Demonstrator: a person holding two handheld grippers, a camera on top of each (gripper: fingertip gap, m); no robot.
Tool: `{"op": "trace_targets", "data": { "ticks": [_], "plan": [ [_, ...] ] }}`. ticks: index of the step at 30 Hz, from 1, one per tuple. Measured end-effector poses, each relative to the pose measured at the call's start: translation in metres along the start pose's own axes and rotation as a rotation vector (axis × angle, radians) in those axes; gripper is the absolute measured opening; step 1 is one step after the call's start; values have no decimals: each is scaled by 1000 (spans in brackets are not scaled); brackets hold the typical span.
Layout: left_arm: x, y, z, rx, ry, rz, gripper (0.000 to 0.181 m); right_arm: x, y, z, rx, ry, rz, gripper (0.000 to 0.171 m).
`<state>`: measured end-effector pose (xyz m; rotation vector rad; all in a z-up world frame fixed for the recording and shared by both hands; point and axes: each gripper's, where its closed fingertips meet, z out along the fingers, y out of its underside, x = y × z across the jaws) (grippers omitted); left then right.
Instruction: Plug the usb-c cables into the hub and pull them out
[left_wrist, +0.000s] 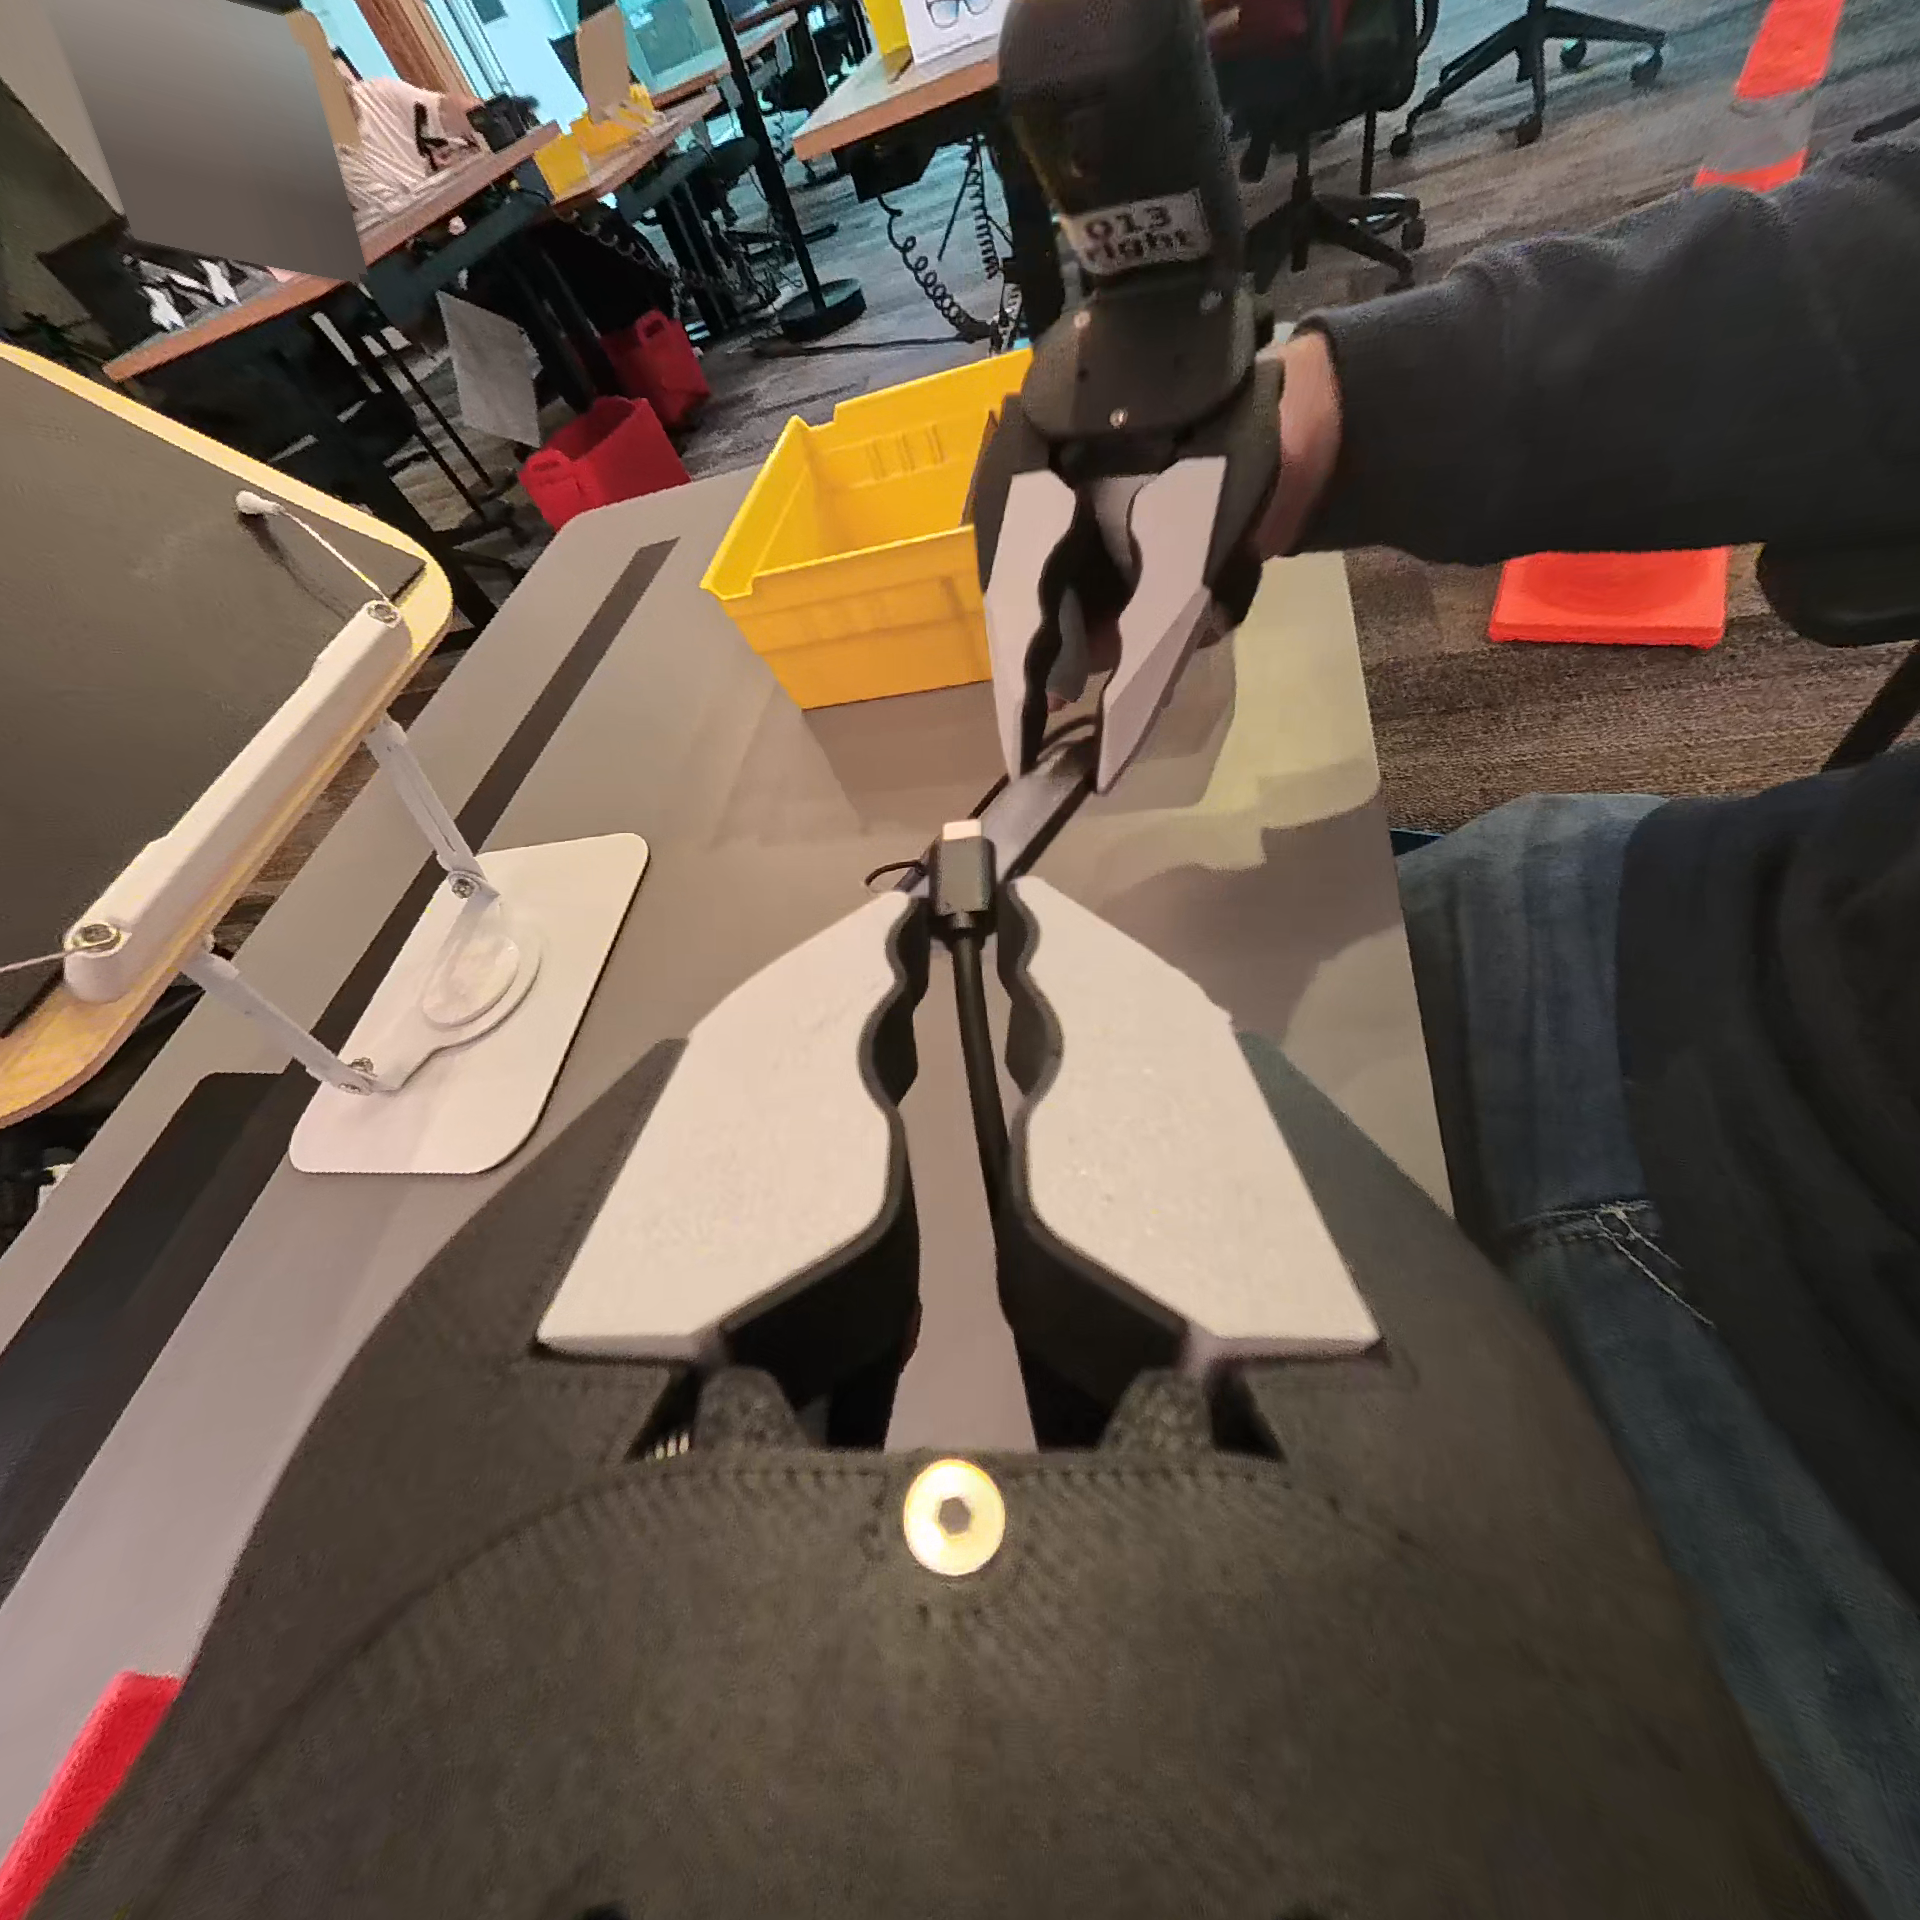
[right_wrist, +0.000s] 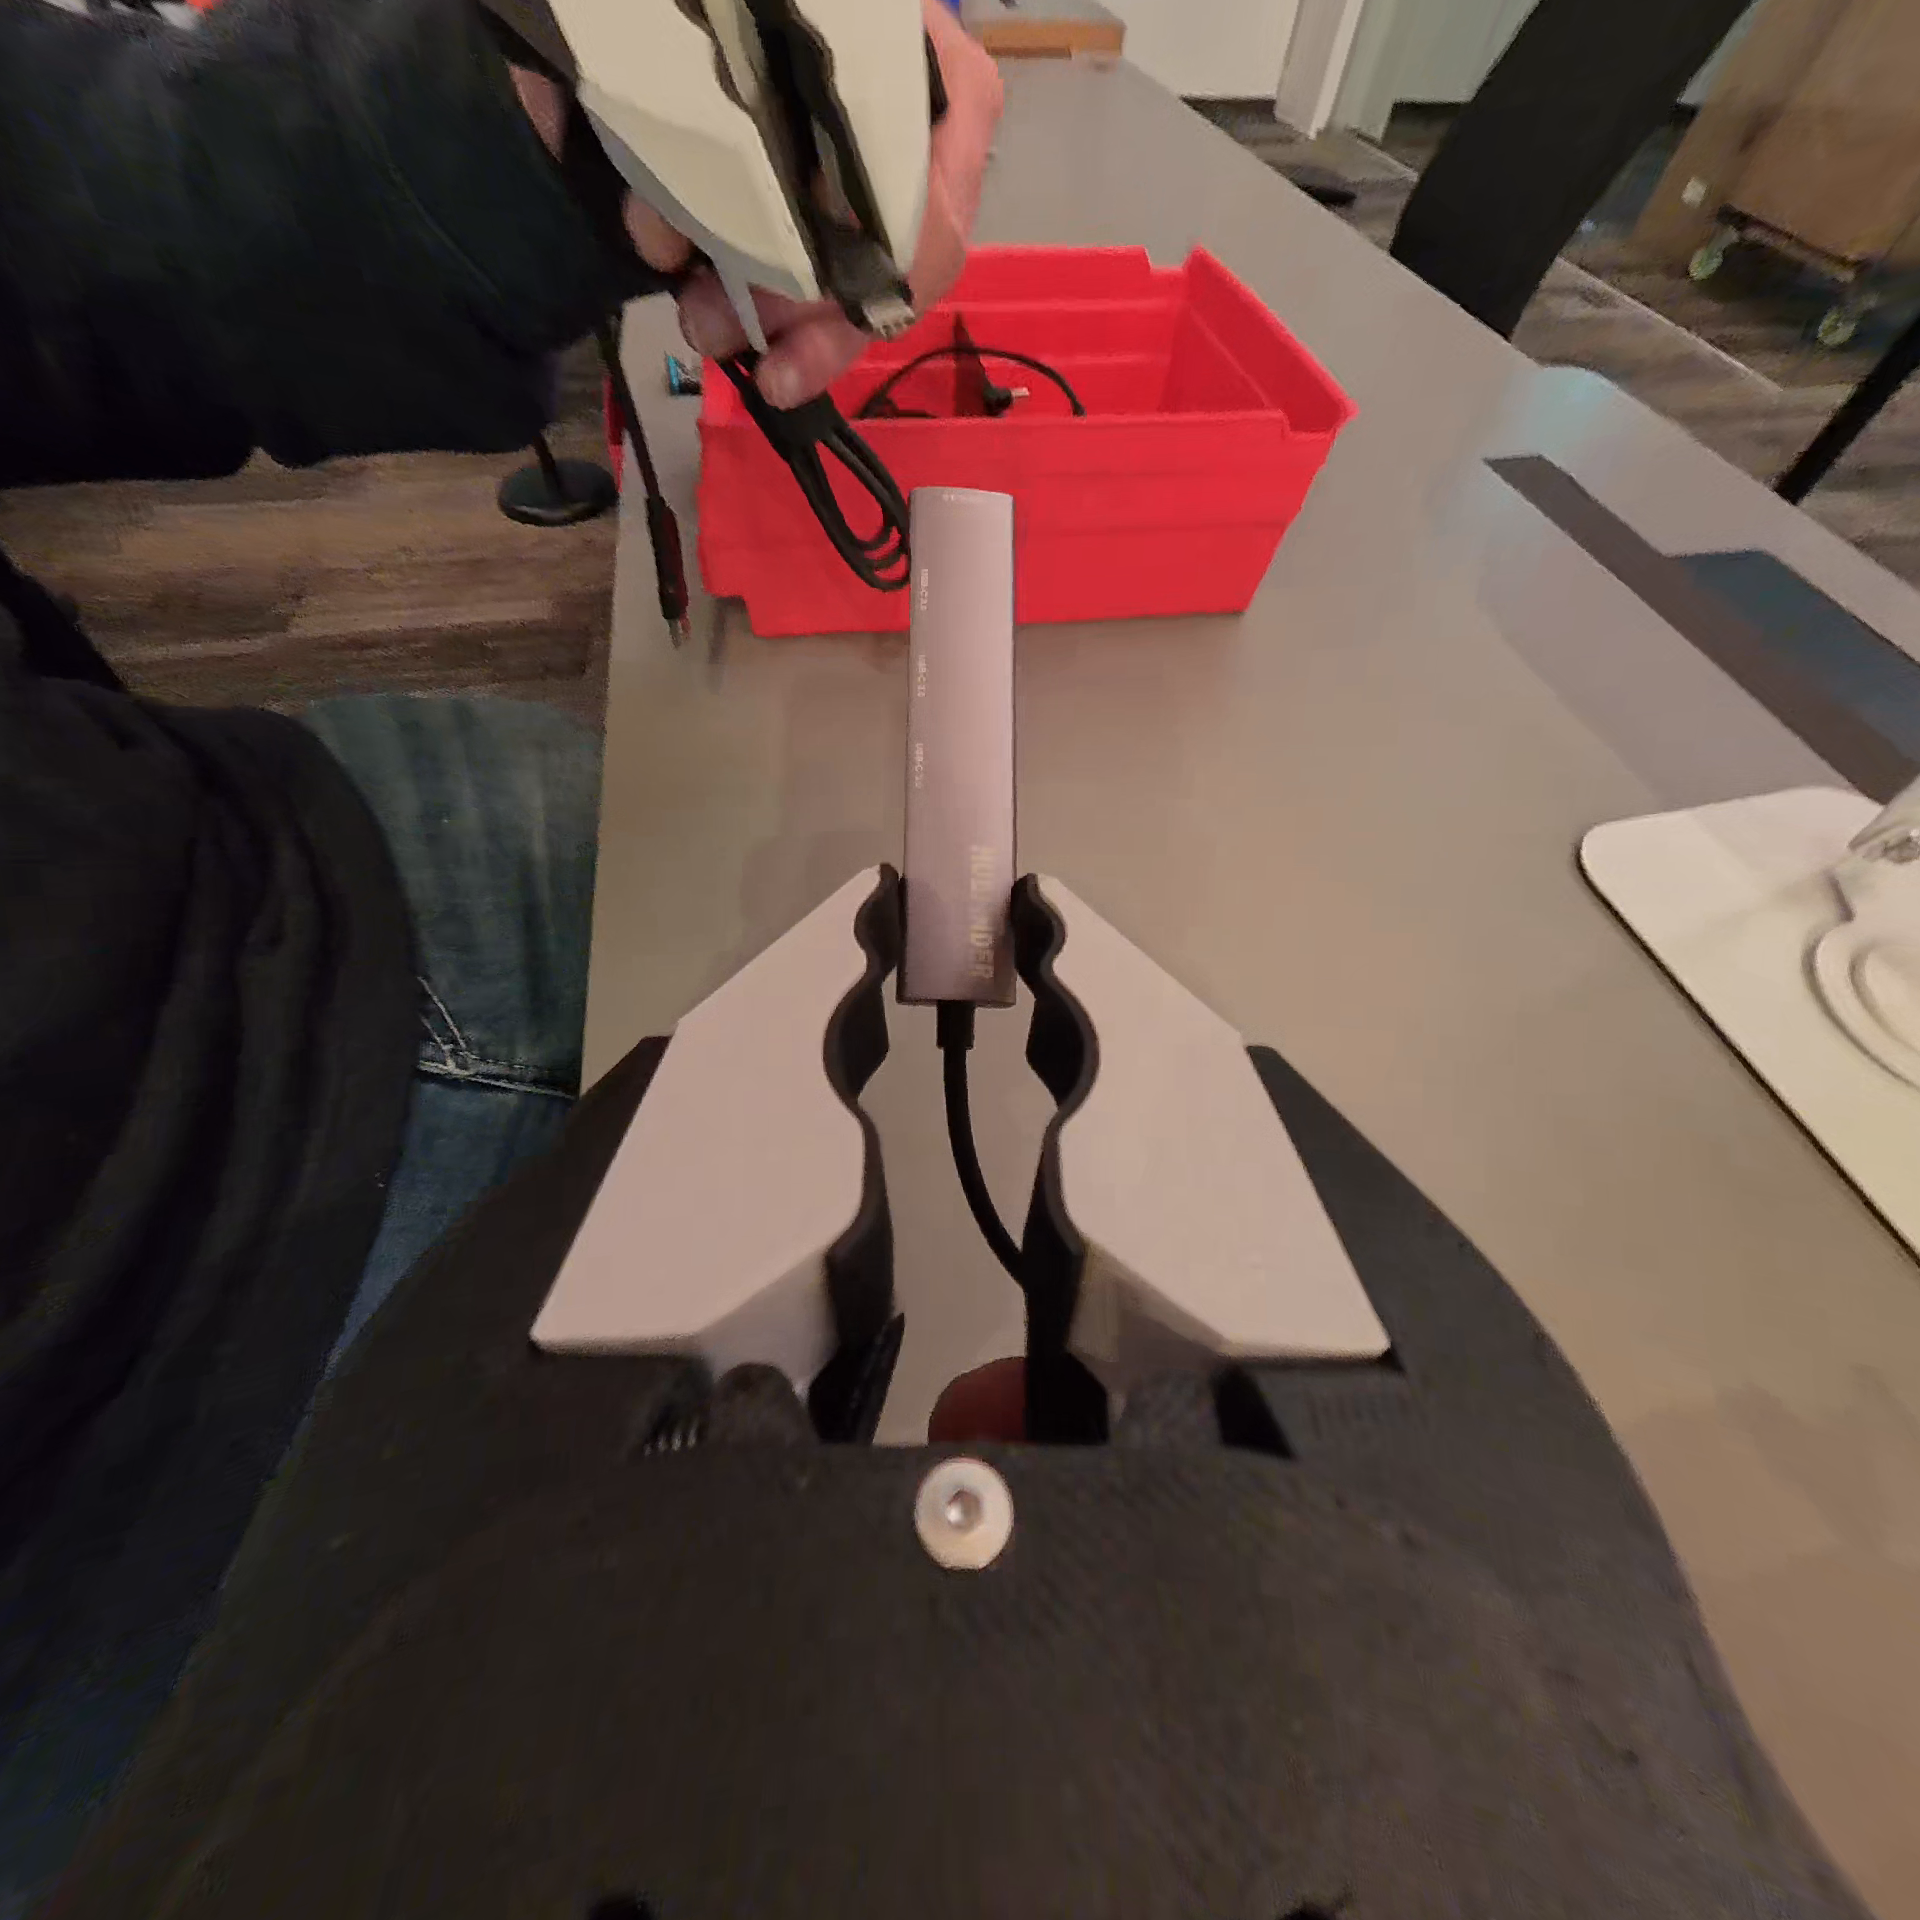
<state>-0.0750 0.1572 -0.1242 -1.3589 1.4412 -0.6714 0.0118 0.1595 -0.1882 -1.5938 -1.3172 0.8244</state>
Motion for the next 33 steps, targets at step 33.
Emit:
{"op": "trace_targets", "data": {
  "ticks": [33],
  "plan": [
    [32,14,4,-54,229,-94,12,-30,-4,-9,17,-139,-67,19]
  ]
}}
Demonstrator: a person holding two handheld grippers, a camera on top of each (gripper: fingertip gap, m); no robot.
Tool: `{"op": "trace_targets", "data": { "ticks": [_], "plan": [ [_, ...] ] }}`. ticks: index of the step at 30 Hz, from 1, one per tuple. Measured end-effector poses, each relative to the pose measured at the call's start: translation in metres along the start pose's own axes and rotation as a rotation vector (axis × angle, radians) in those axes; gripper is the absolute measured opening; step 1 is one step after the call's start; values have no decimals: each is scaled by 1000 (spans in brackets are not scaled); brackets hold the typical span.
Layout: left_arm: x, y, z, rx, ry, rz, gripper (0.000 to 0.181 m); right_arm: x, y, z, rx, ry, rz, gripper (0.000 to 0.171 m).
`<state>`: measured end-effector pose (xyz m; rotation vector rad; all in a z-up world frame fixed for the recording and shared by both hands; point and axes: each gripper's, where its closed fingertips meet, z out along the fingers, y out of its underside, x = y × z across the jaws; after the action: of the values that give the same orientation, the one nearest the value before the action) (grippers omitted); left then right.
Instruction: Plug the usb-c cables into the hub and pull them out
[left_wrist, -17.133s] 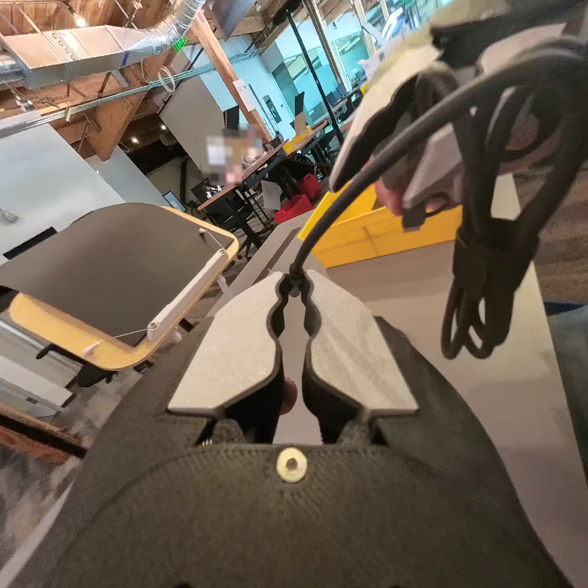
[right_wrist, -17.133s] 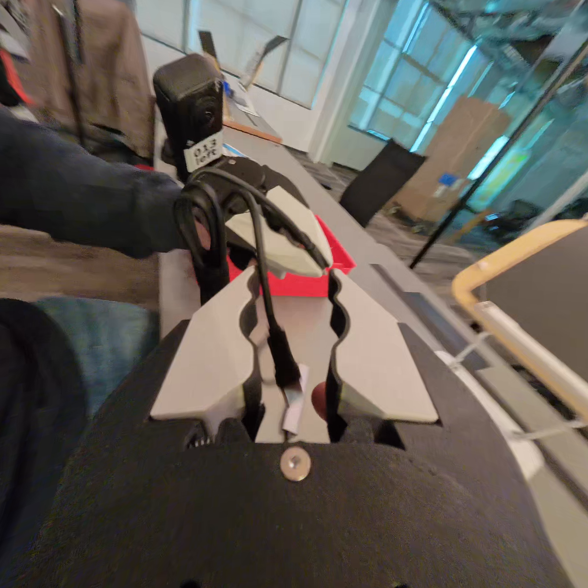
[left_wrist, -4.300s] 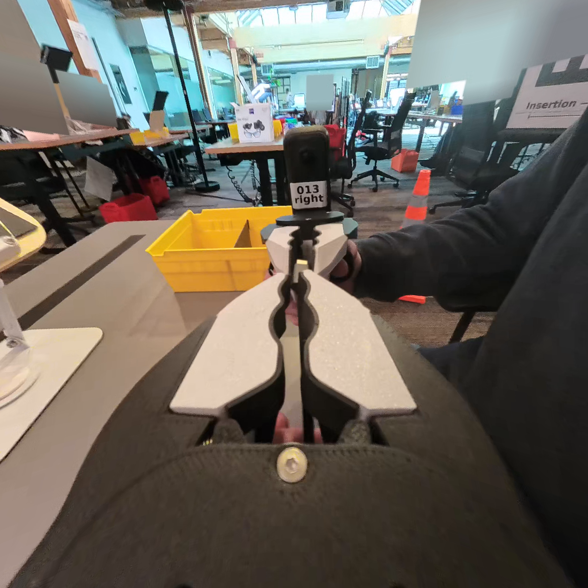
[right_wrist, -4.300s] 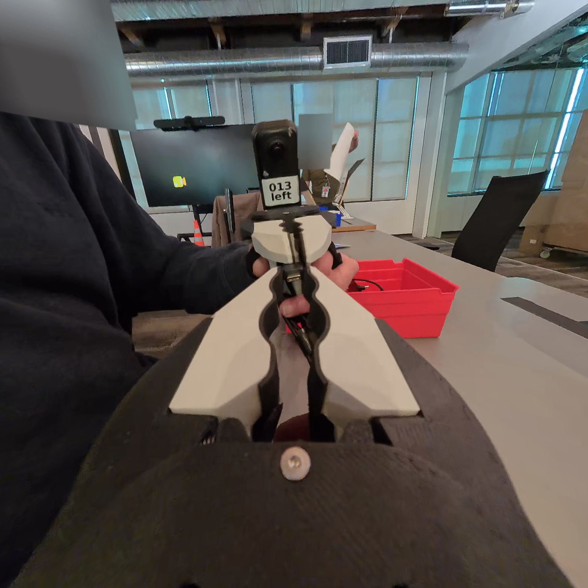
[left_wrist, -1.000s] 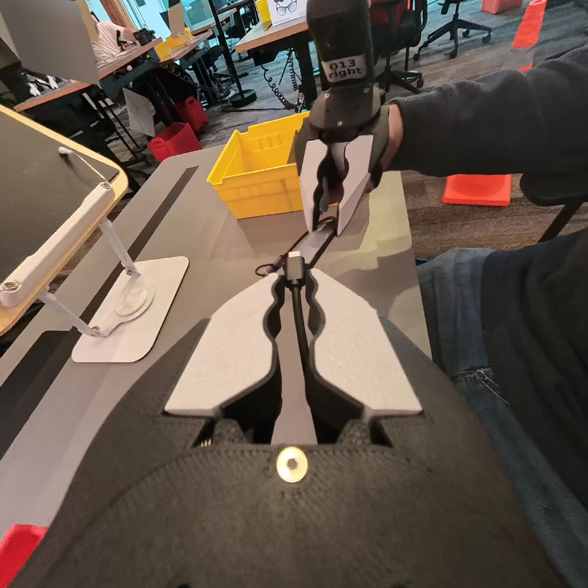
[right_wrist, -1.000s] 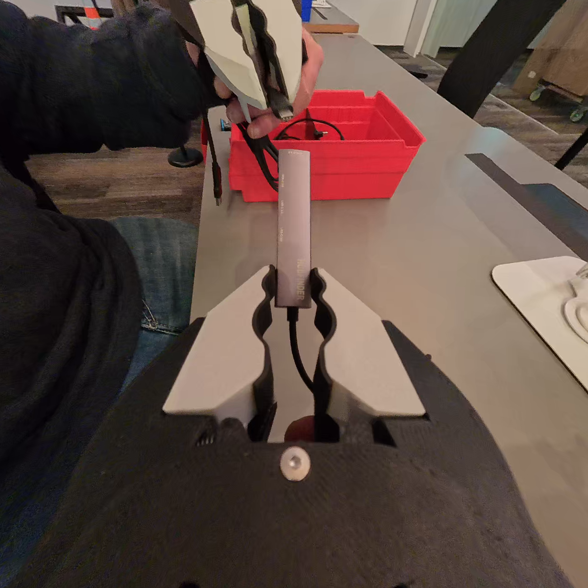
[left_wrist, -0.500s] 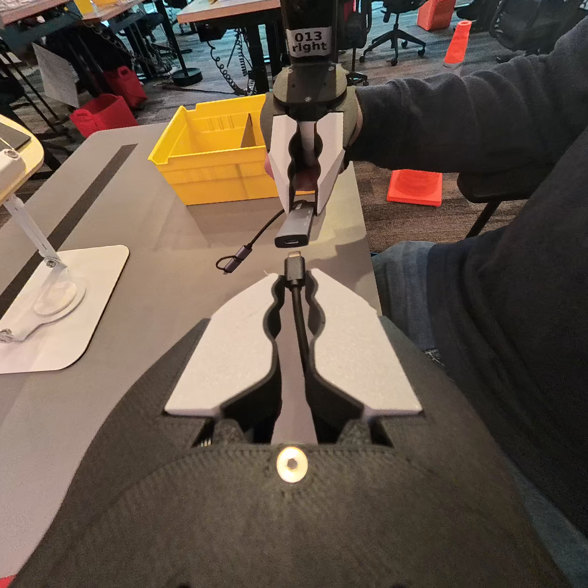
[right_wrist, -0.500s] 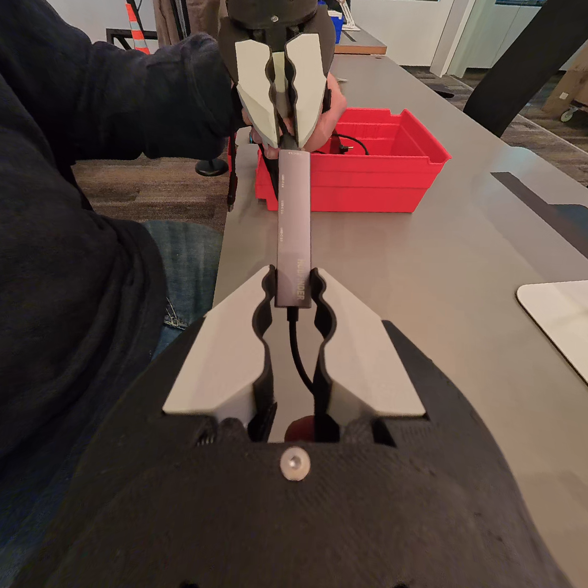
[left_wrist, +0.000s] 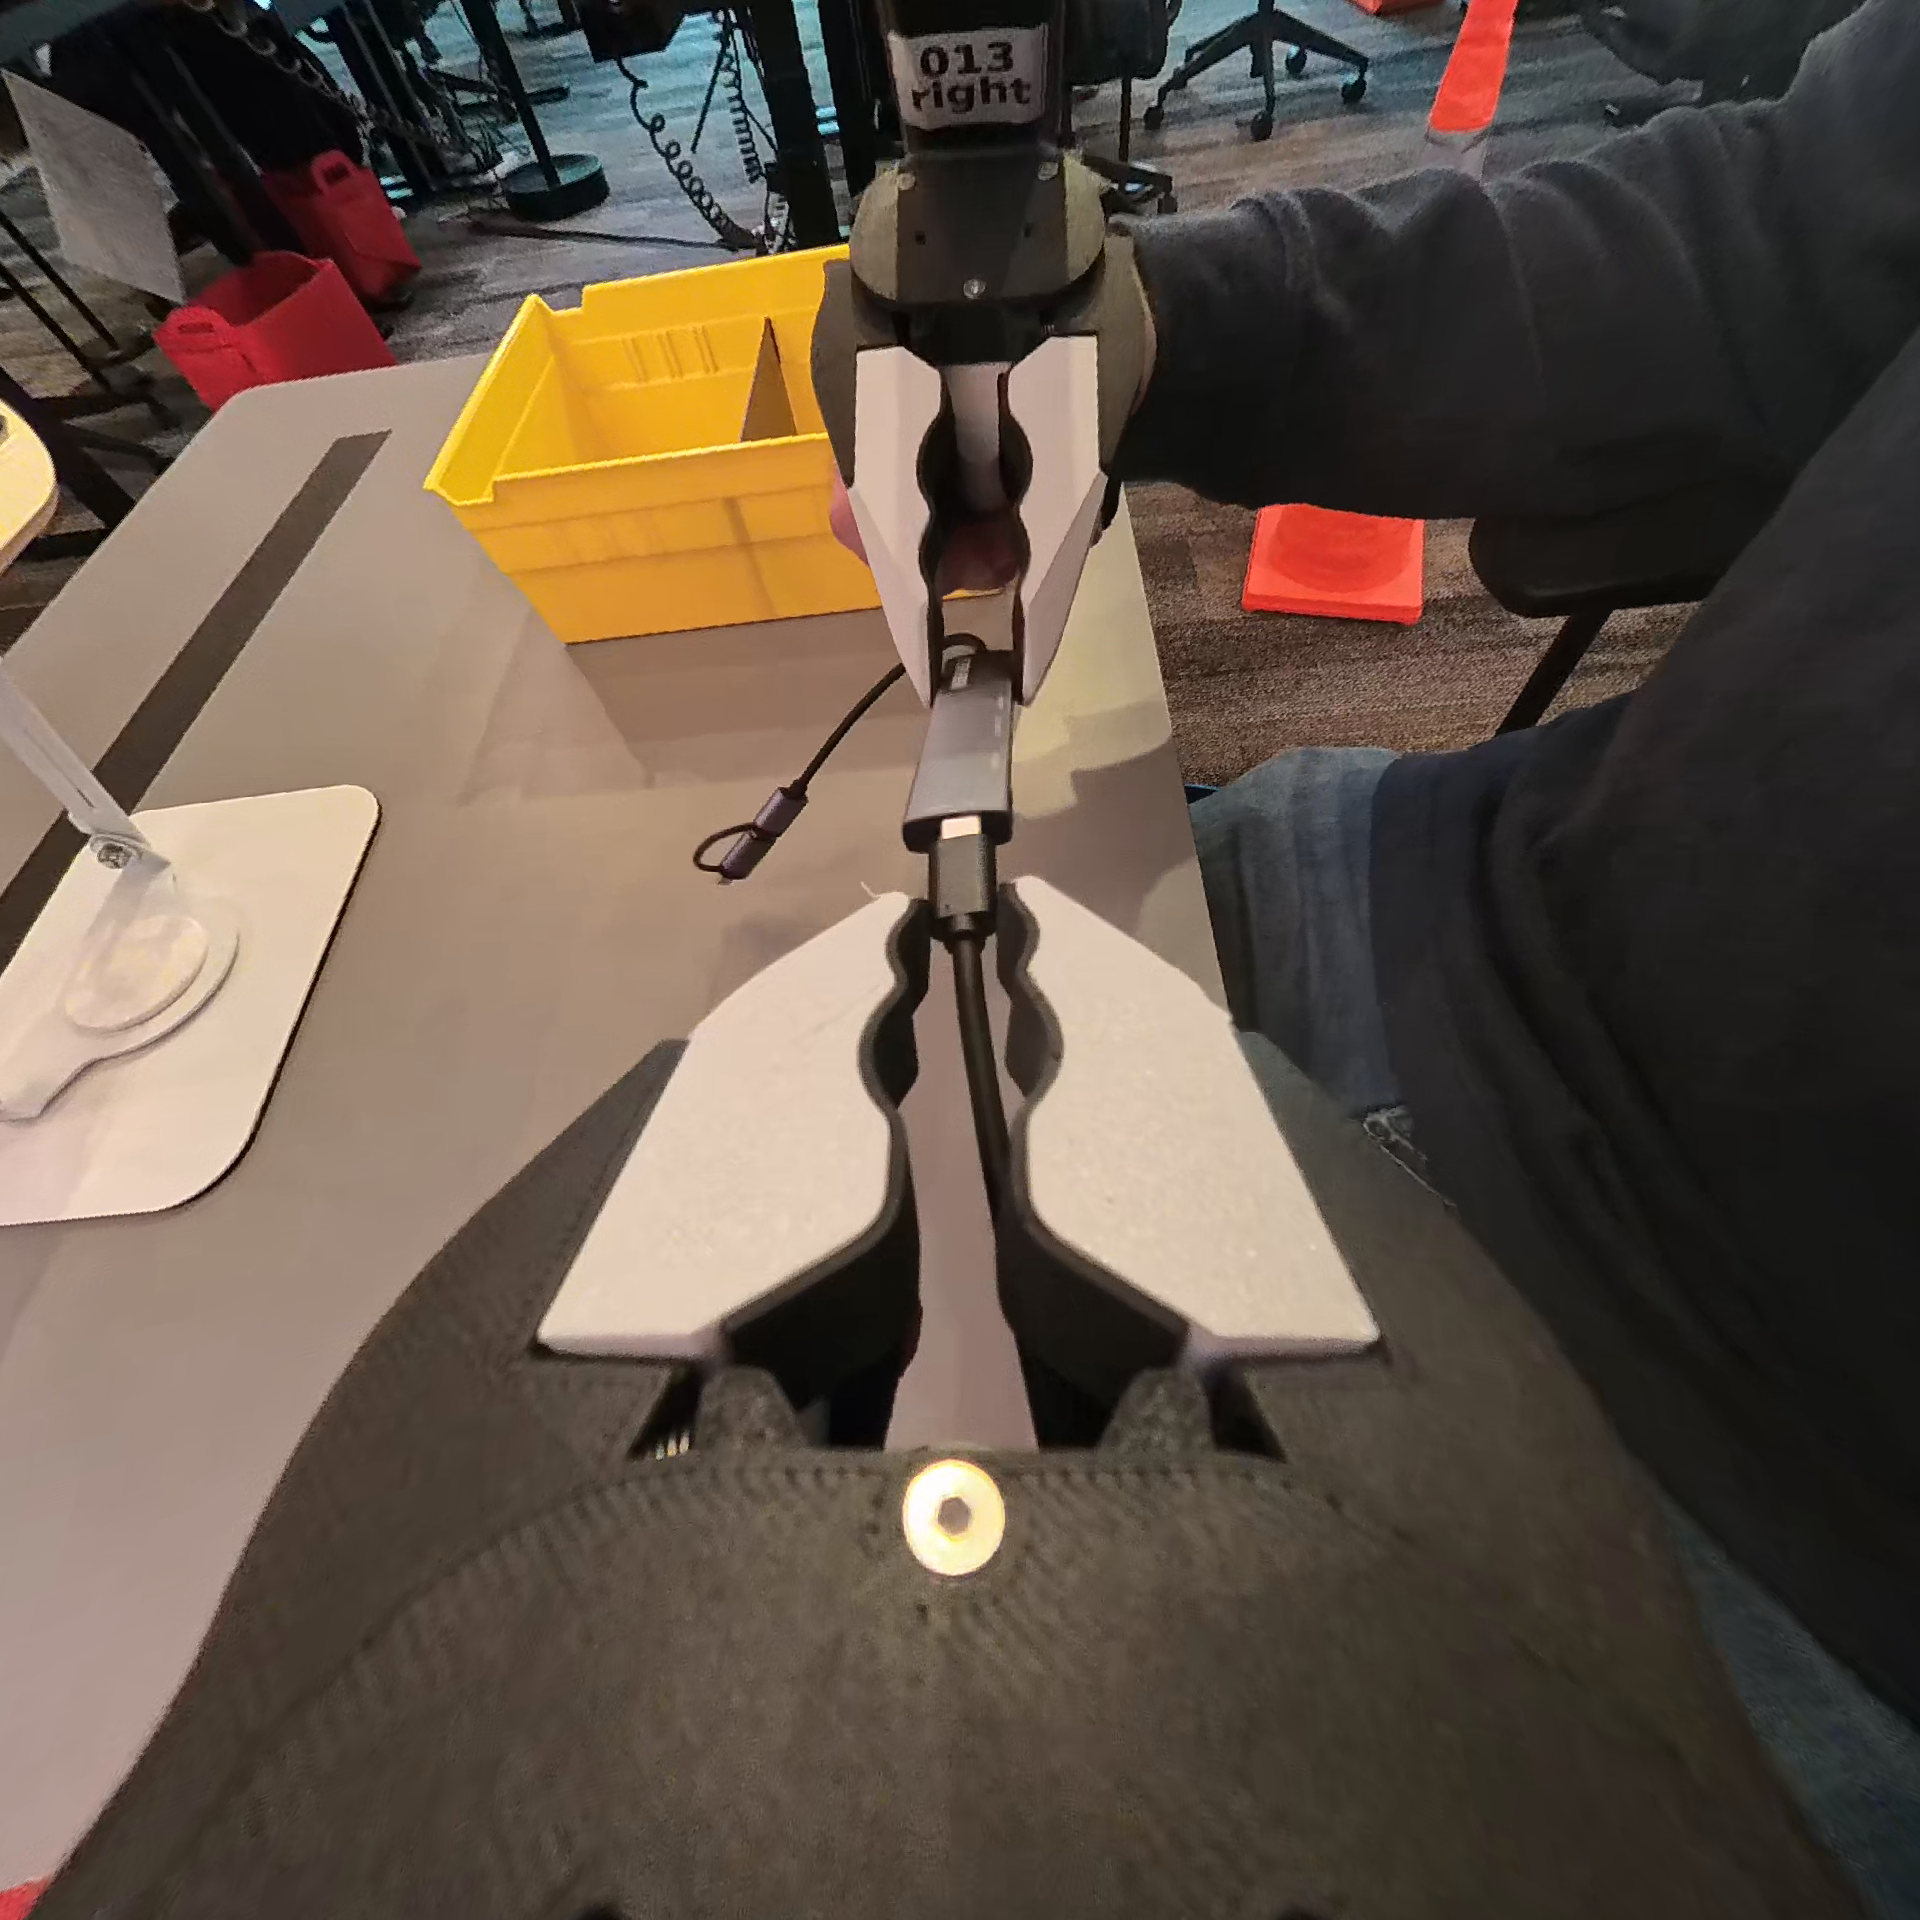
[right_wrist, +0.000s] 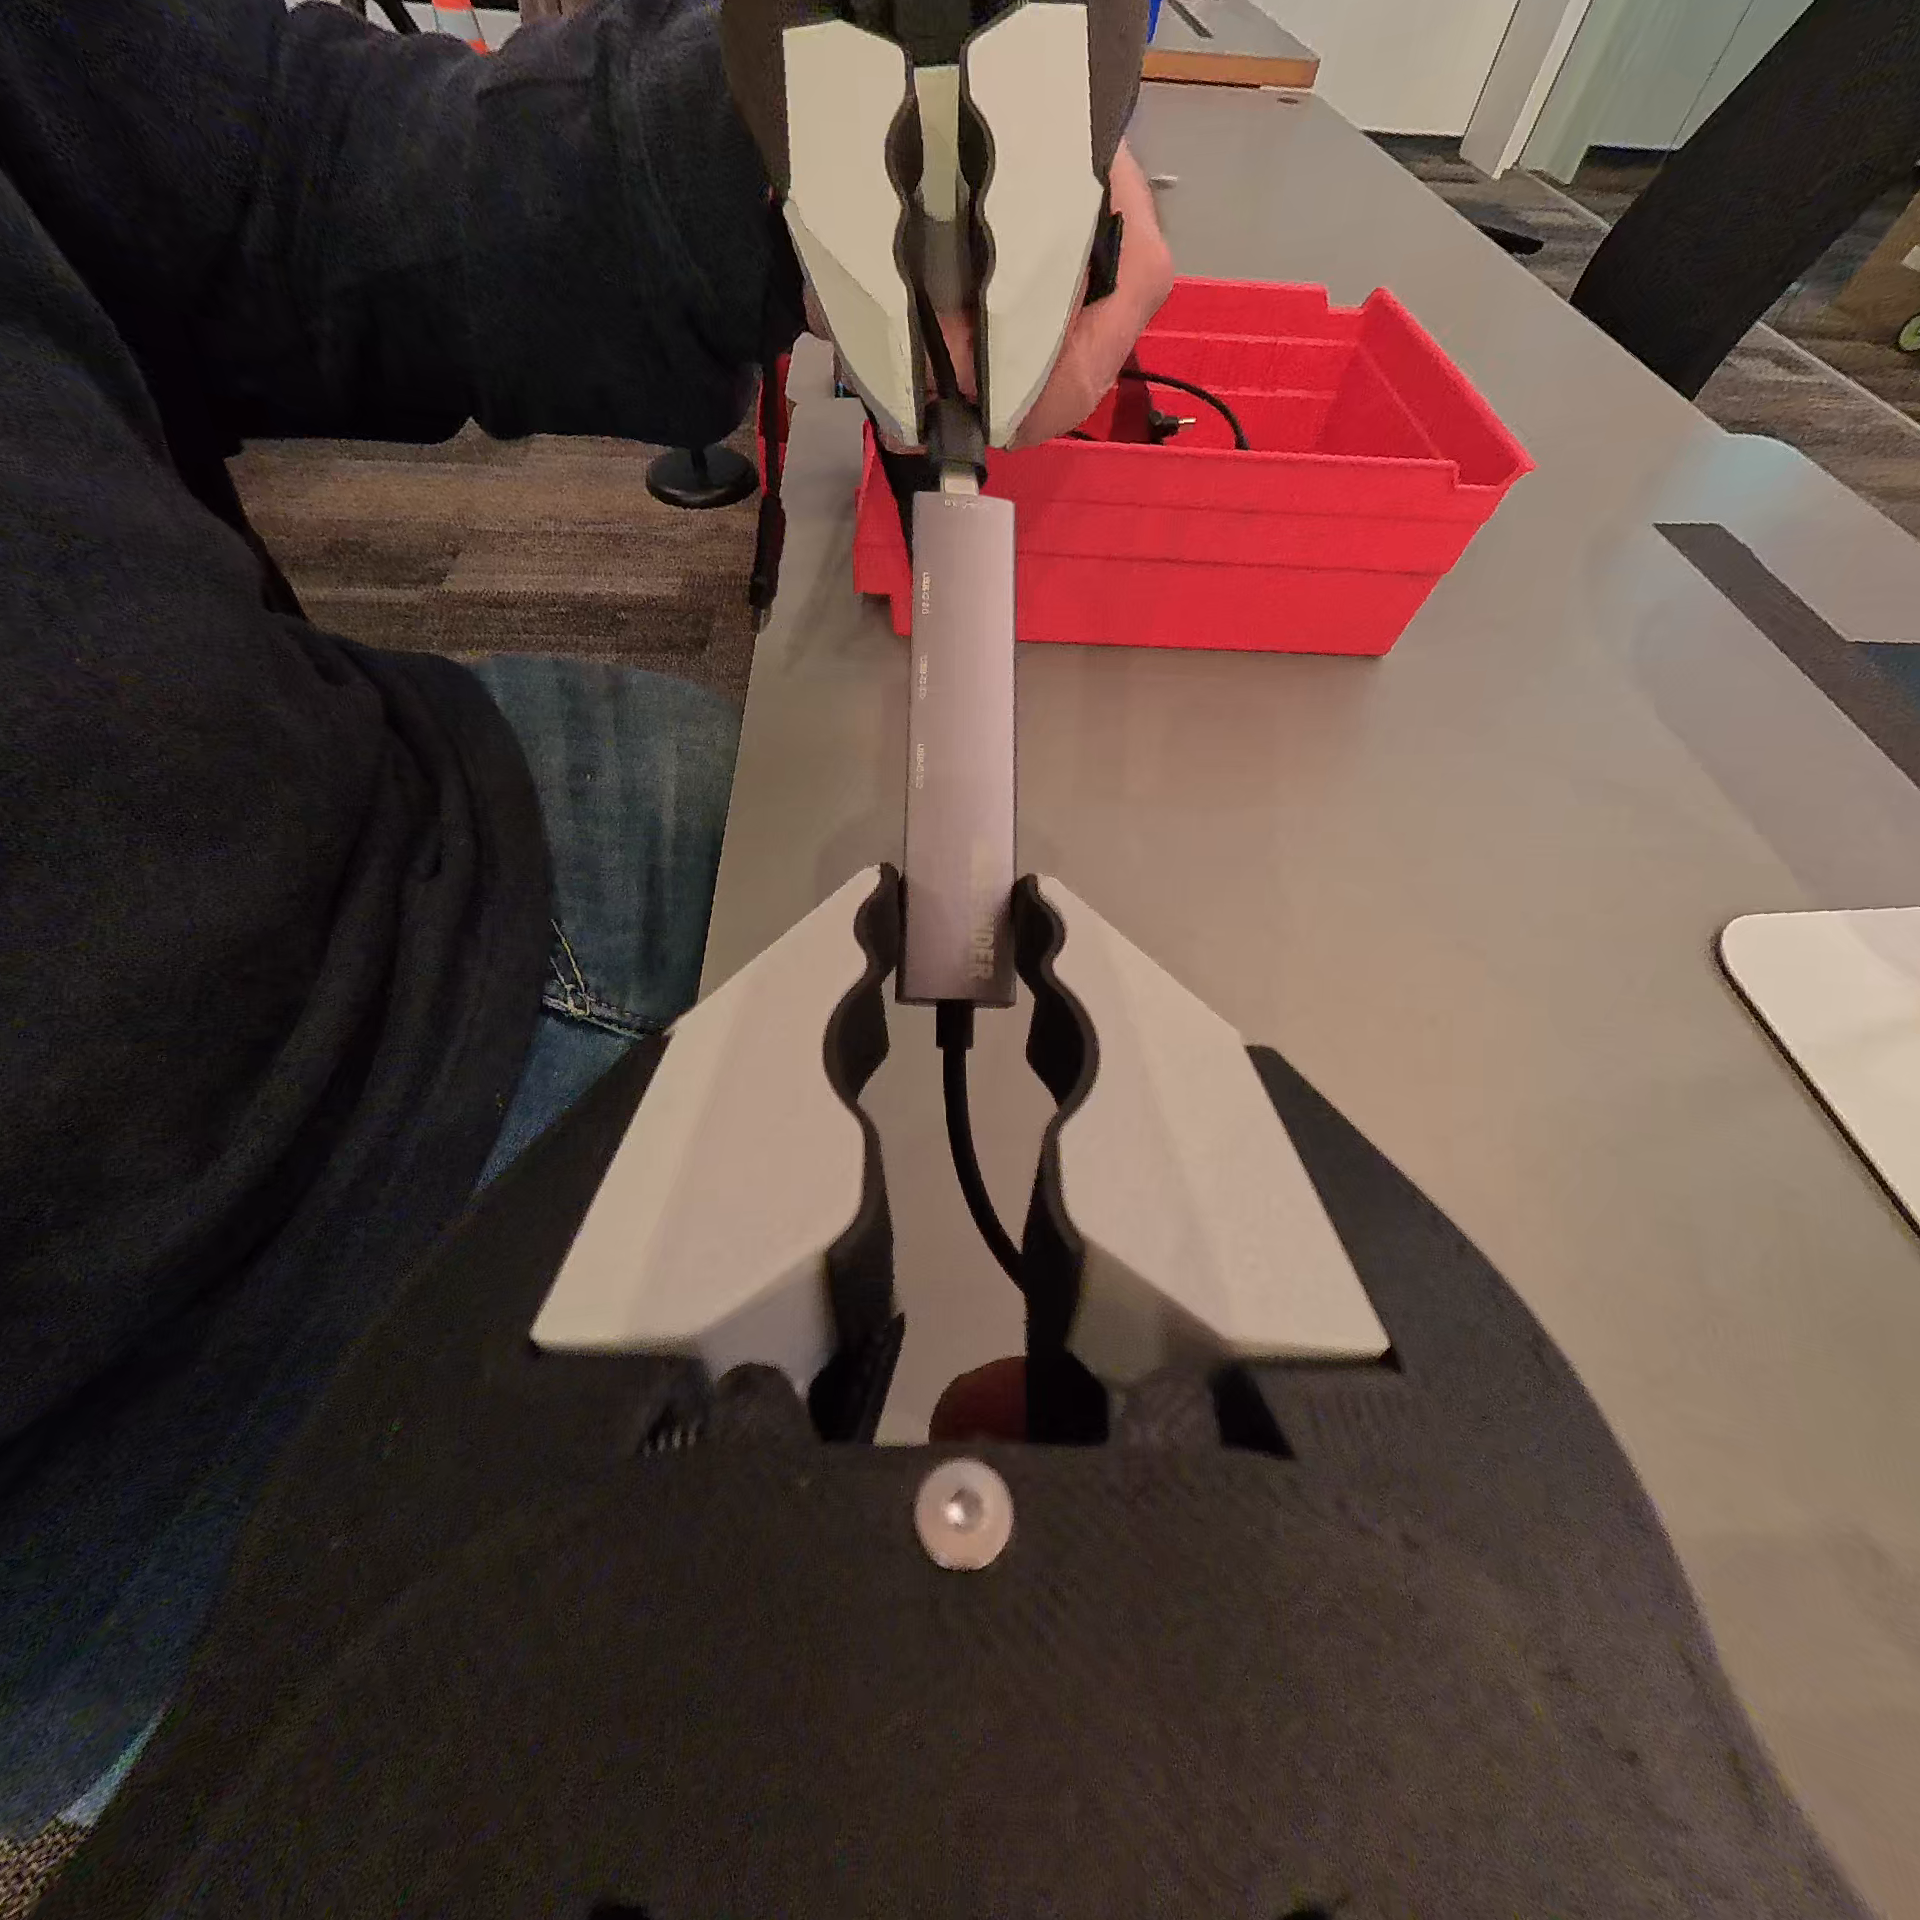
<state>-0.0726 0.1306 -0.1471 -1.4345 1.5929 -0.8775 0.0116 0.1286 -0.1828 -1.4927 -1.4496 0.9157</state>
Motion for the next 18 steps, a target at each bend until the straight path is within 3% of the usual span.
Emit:
{"op": "trace_targets", "data": {
  "ticks": [18],
  "plan": [
    [3,1,0,-4,15,-1,12,-3,-9,-2,106,-24,32,19]
  ]
}}
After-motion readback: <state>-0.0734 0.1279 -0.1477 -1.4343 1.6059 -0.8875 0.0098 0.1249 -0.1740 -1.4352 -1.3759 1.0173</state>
